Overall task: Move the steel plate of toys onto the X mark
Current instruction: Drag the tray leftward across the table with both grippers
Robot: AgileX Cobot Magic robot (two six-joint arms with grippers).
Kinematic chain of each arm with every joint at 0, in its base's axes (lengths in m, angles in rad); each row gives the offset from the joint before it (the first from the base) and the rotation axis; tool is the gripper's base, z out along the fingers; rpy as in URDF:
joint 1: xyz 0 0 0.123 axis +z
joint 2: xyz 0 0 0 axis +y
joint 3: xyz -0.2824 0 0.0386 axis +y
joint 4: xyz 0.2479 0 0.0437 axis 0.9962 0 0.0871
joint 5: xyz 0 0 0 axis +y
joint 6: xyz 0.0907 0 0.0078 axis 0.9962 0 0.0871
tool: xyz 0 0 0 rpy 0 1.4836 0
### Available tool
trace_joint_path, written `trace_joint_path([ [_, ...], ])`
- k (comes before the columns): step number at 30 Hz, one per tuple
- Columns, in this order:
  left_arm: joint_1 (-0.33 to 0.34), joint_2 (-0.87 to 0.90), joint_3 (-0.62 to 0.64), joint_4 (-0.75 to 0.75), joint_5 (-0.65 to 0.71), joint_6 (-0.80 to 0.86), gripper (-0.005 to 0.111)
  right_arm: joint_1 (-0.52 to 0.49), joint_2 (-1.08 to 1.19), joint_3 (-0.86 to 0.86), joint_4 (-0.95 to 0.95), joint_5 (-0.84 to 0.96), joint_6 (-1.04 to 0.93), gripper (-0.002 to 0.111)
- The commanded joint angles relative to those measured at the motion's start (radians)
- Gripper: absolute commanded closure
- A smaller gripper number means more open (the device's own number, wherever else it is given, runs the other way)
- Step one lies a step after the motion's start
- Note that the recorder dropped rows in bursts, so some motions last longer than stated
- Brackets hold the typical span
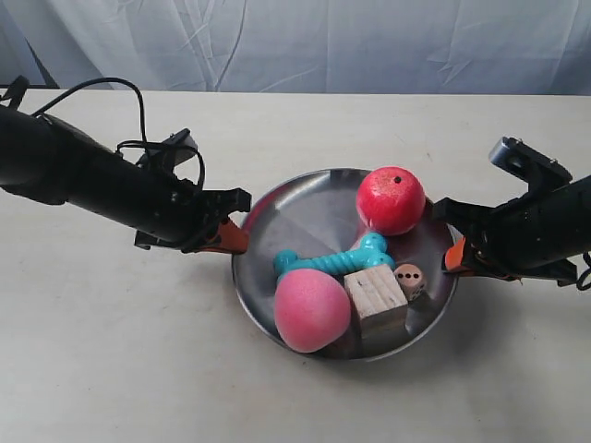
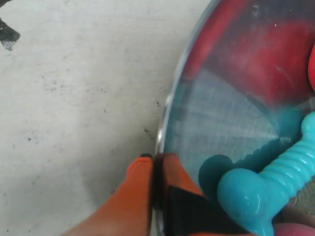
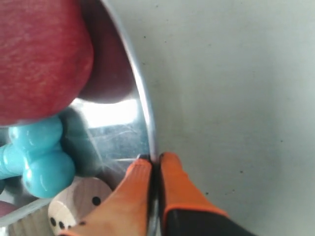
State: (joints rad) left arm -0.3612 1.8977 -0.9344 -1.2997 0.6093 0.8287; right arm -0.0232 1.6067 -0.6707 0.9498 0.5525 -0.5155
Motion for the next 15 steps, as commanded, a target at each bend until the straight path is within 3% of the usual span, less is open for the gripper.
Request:
trace_joint_path([
  [1,-0.015,-0.019,-0.013,-0.045,0.159,-0.011,0.107,0.014,0.032,-0.033,0.061,0.091,-0.008,0.109],
  [15,0.085,-0.019,-0.015,-0.057,0.194,-0.011,0.107,0.014,0.065,-0.109,0.059,0.114,-0.006,0.109],
])
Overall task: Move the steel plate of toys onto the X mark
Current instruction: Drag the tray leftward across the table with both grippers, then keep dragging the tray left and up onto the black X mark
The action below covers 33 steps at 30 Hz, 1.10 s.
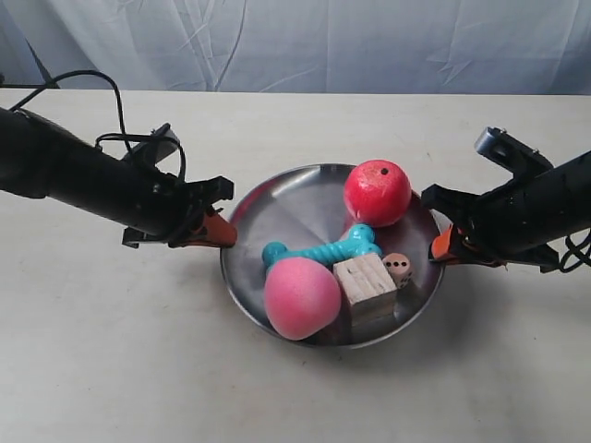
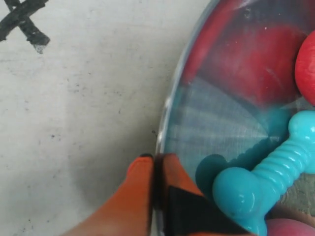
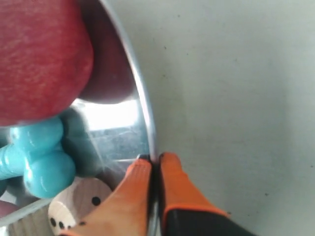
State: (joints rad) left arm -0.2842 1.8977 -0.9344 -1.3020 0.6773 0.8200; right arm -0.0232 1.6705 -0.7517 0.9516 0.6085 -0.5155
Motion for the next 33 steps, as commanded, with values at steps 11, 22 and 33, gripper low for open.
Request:
trace_joint_path([
  [11,0.013,-0.019,-0.096,0.022,0.155,-0.060,0.107,0.140,0.095,-0.142,0.062,0.052,0.021,0.109],
  [22,0.058,-0.019,-0.100,0.099,0.132,-0.128,0.107,0.154,0.143,-0.221,0.059,0.092,0.055,0.109],
  [33,0.131,-0.019,-0.128,0.103,0.173,-0.133,0.107,0.154,0.171,-0.240,0.063,0.102,0.055,0.109],
])
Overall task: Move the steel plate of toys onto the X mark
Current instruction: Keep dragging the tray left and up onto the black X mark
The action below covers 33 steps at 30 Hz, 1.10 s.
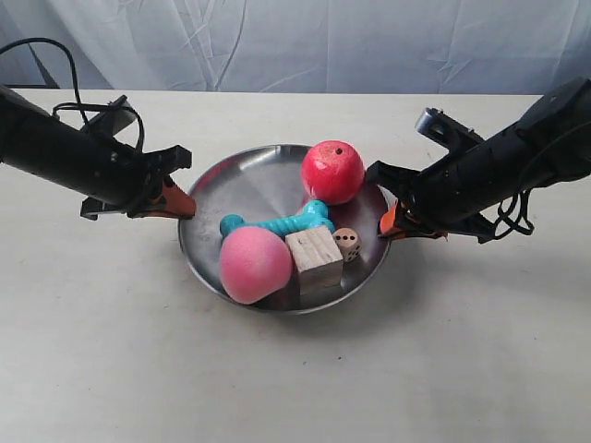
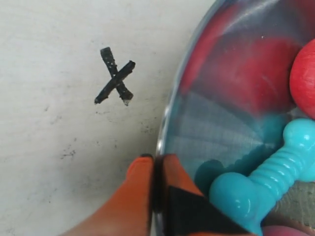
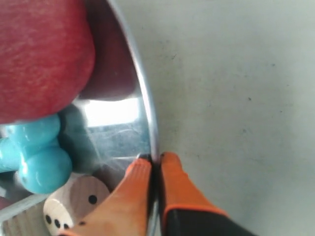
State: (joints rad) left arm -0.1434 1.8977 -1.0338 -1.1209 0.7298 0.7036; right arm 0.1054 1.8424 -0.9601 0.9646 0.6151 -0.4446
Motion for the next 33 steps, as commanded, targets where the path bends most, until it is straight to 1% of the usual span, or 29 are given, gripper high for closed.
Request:
trace_joint_path([
  [1,-0.008,-0.019,-0.034,-0.078,0.125,-0.016,0.107,0.025,-0.001,-0.039,0.046,0.101,-0.016,0.109],
  [4,-0.008,-0.019,-0.054,-0.056,0.127,-0.029,0.107,0.025,-0.001,-0.071,0.046,0.118,-0.012,0.109],
  [8,-0.008,-0.019,-0.076,-0.010,0.128,-0.054,0.107,0.050,-0.001,-0.119,-0.020,0.122,0.051,0.109],
  [14,-0.003,-0.019,-0.076,0.005,0.129,-0.057,0.107,0.085,0.001,-0.153,-0.050,0.115,0.101,0.109],
  [25,0.062,-0.048,-0.076,0.020,0.147,-0.064,0.107,0.109,0.065,-0.153,-0.031,0.134,0.107,0.109],
  [33,0.126,-0.048,-0.076,0.037,0.130,-0.067,0.107,0.142,0.115,-0.249,-0.040,0.175,0.117,0.109],
])
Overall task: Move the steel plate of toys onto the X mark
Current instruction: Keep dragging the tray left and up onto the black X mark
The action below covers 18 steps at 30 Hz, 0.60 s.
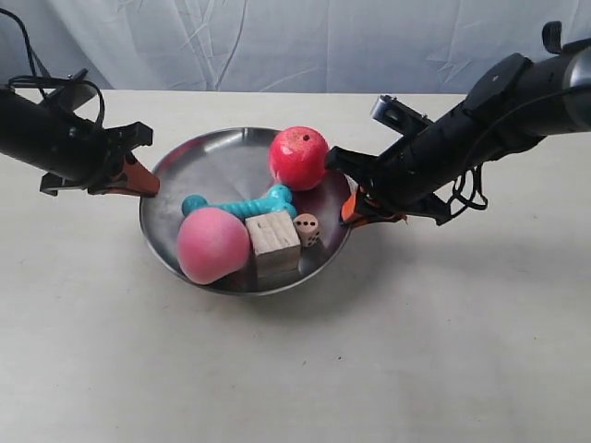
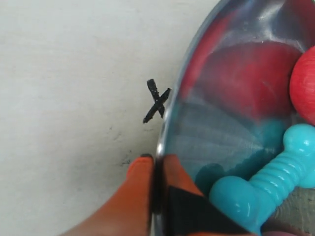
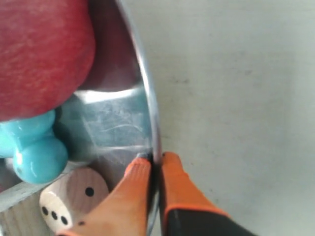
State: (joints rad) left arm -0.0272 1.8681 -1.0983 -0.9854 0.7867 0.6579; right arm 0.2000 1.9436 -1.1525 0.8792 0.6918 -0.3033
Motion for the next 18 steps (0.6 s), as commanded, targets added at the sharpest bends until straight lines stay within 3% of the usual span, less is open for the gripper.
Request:
trace_joint_path([
  [1,0.024,-0.018,-0.012,-0.096,0.052,-0.022,0.107,0.055,0.033,-0.088,0.037,0.101,-0.007,0.109],
  [18,0.032,0.063,-0.012,-0.001,-0.160,0.007,0.107,0.061,0.195,-0.251,0.007,0.143,0.027,0.109],
])
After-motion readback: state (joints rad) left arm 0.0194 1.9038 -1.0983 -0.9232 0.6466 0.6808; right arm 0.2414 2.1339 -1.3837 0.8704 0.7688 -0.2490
